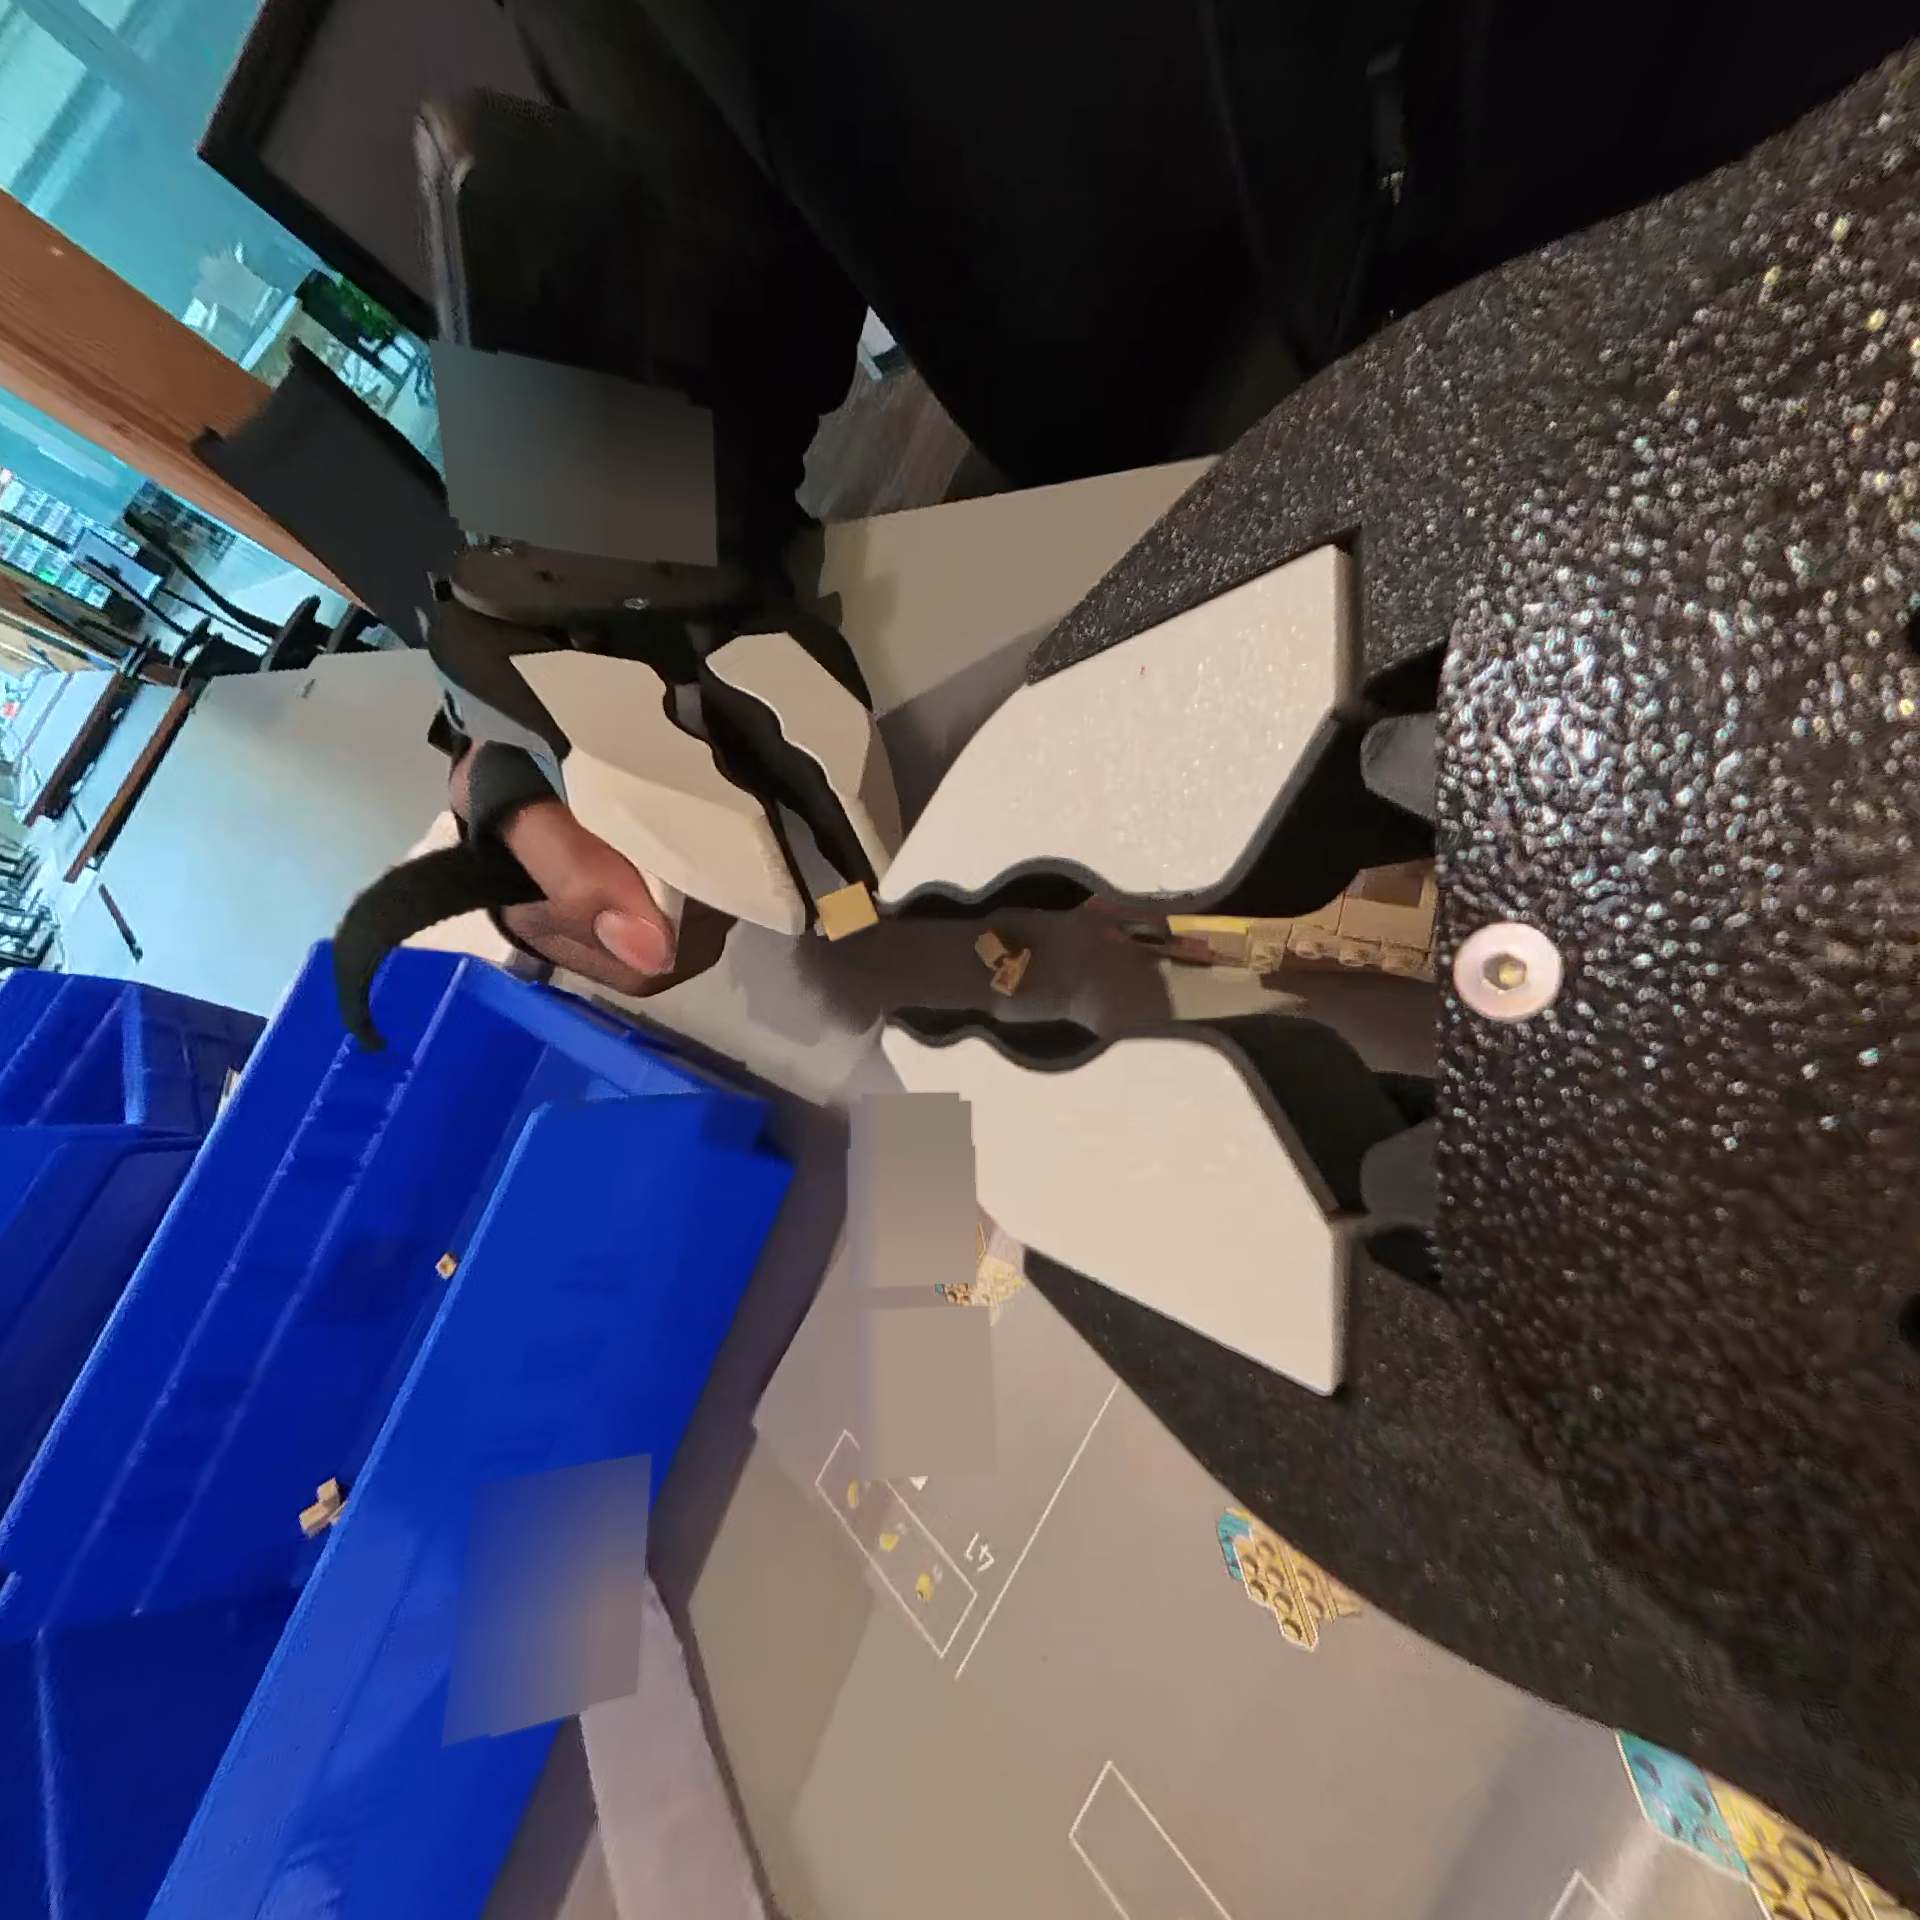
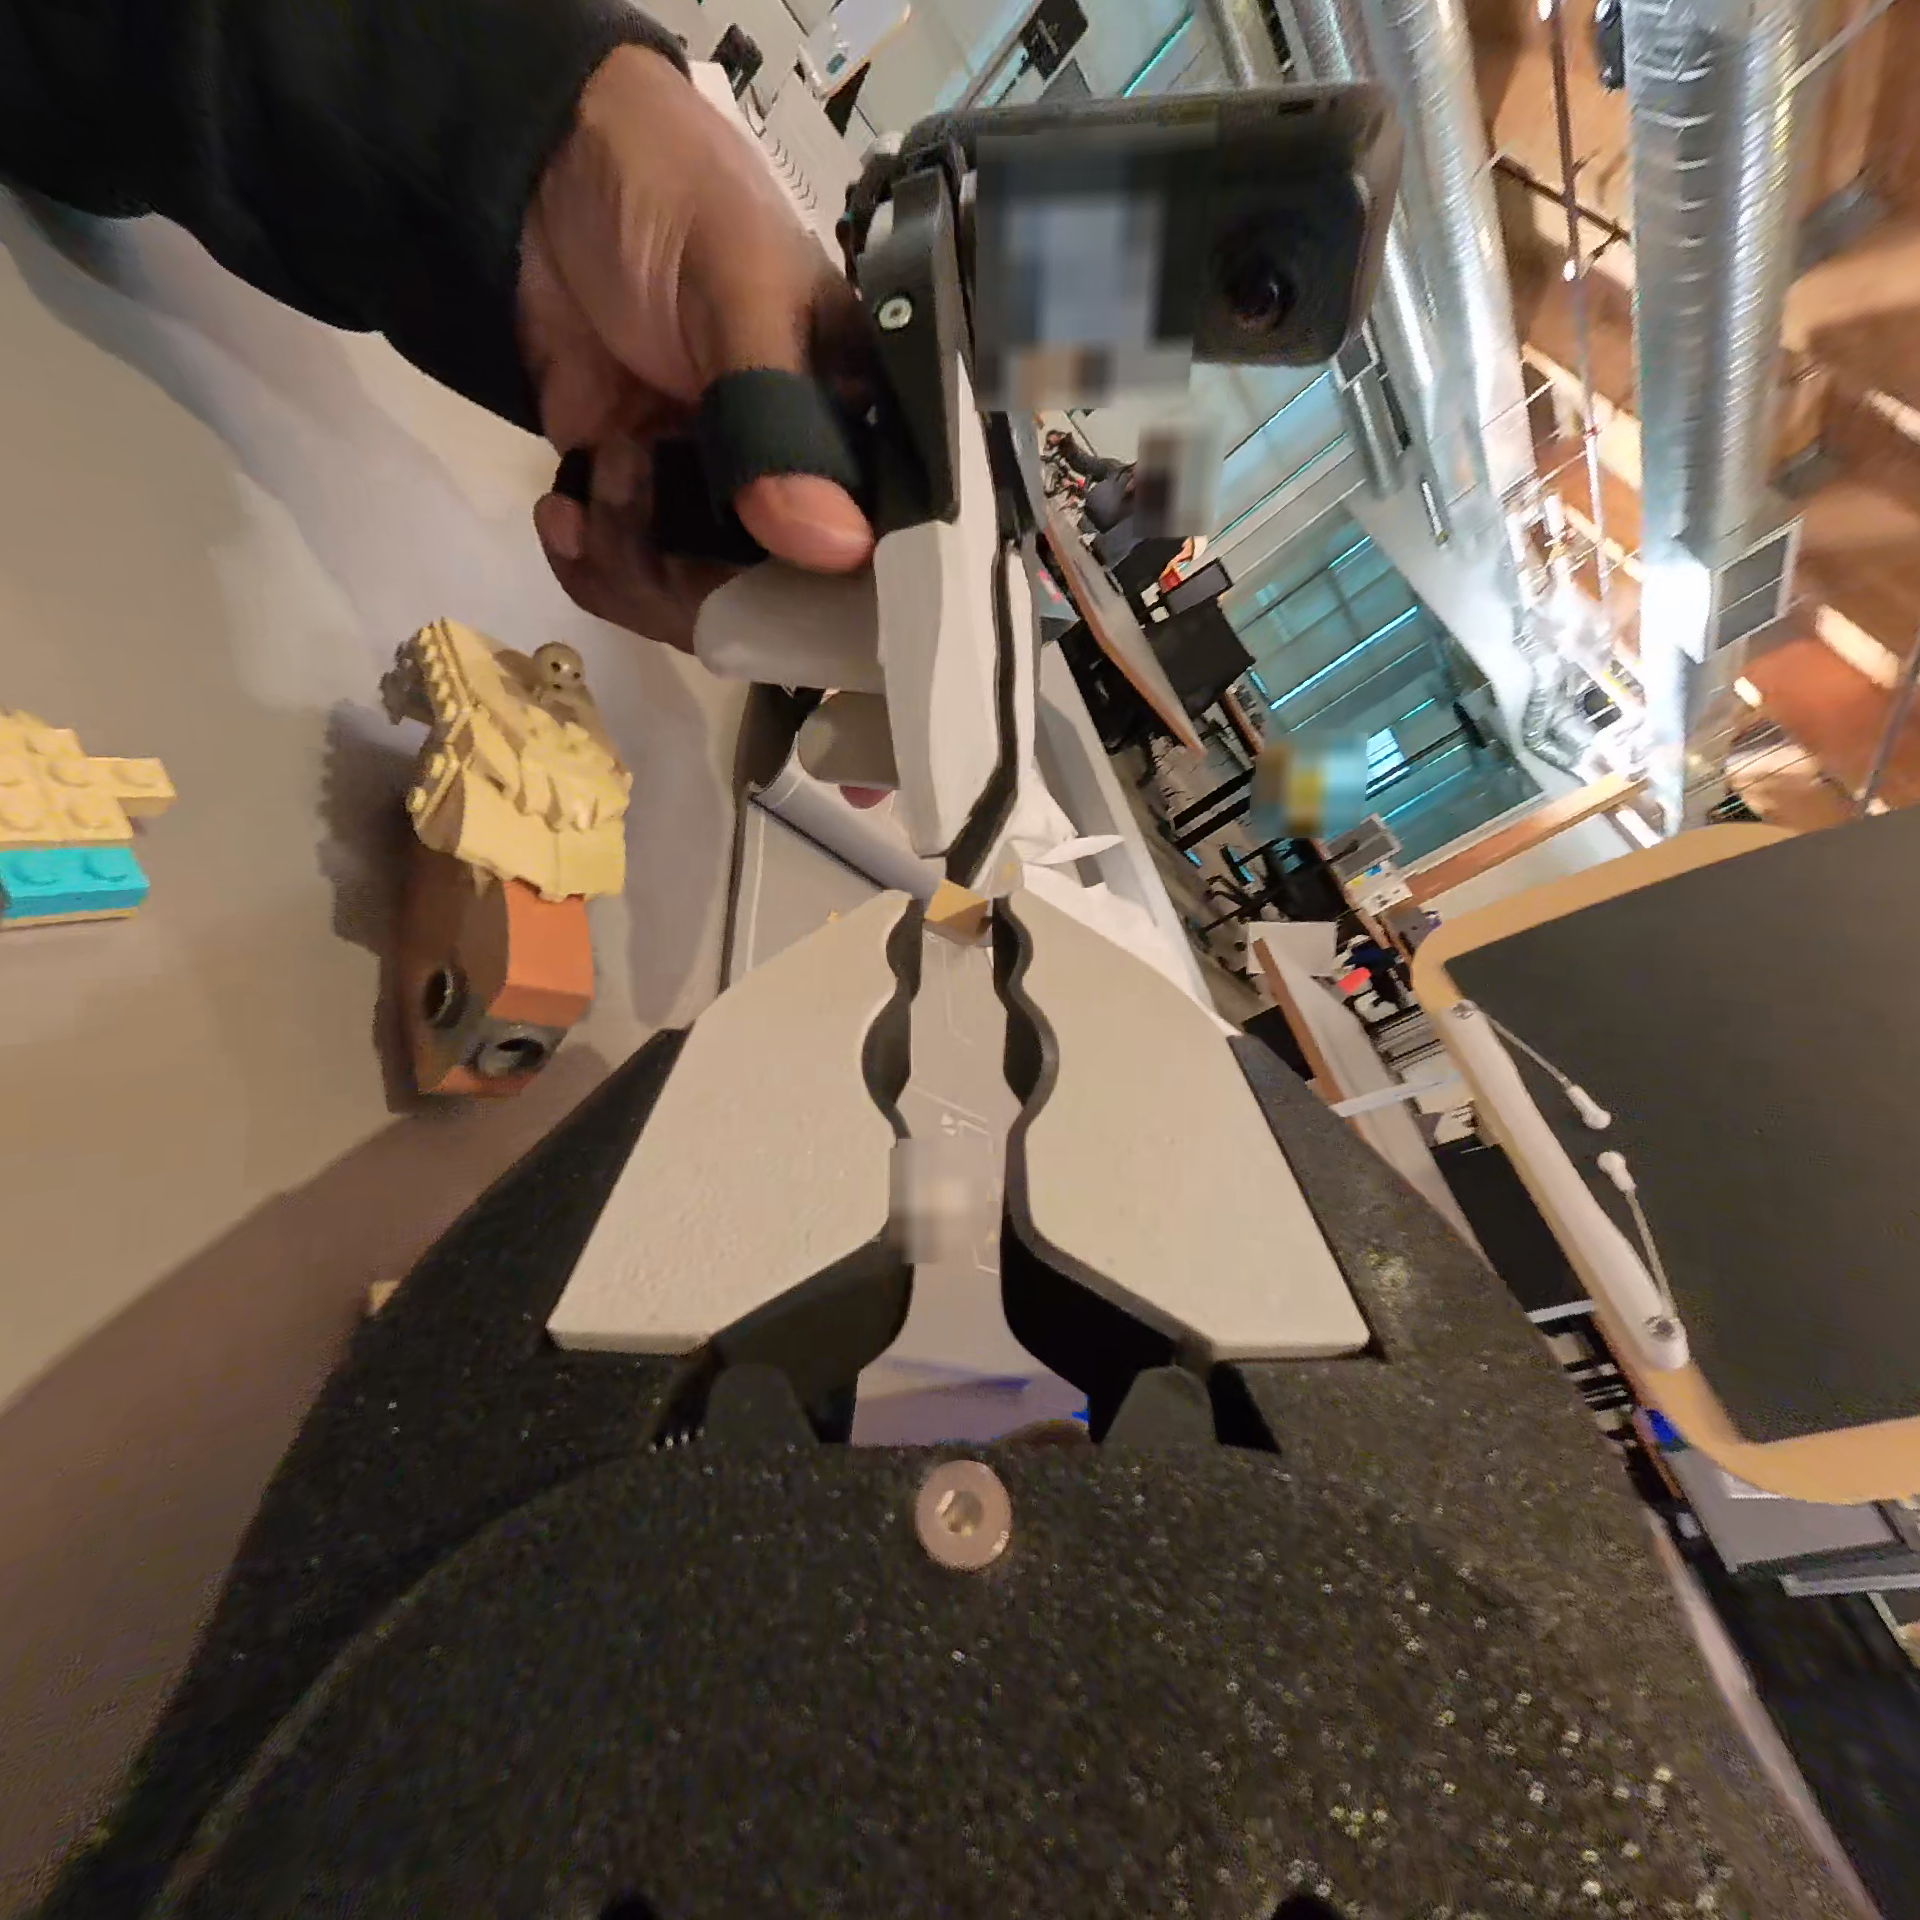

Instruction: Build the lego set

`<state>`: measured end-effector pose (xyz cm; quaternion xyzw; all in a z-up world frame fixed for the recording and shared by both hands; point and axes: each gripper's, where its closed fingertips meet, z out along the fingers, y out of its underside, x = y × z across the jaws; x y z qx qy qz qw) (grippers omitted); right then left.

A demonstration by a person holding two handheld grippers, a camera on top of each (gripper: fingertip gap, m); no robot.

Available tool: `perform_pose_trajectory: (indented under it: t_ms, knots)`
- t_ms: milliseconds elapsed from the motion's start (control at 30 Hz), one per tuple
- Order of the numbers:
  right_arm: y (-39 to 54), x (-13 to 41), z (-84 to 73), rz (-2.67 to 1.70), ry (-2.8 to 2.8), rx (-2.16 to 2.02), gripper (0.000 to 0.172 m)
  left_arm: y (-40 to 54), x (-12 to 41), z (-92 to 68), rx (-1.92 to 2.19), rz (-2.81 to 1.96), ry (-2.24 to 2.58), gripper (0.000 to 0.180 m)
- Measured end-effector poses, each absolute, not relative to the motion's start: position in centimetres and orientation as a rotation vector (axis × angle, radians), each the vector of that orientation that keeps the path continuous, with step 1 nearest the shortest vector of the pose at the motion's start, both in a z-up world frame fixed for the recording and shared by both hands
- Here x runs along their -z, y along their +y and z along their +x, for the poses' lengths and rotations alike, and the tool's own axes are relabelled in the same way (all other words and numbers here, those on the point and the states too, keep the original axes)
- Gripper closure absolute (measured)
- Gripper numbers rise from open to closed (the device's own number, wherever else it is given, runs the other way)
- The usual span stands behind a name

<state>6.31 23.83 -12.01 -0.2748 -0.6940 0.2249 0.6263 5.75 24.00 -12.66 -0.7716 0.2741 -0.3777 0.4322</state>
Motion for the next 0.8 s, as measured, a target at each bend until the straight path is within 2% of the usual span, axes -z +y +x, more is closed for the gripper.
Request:
perform_pose_trajectory:
  t_ms: [600,800]
  knots:
    - [23.58,12.17,5.63,-0.583,-1.551,-0.368,0.159,23.5,12.32,6.68,1.015,-1.929,0.652,0.165]
    - [23.26,11.97,5.58,-0.59,-1.54,-0.379,0.159,23.43,12.45,6.64,1.011,-1.933,0.656,0.172]
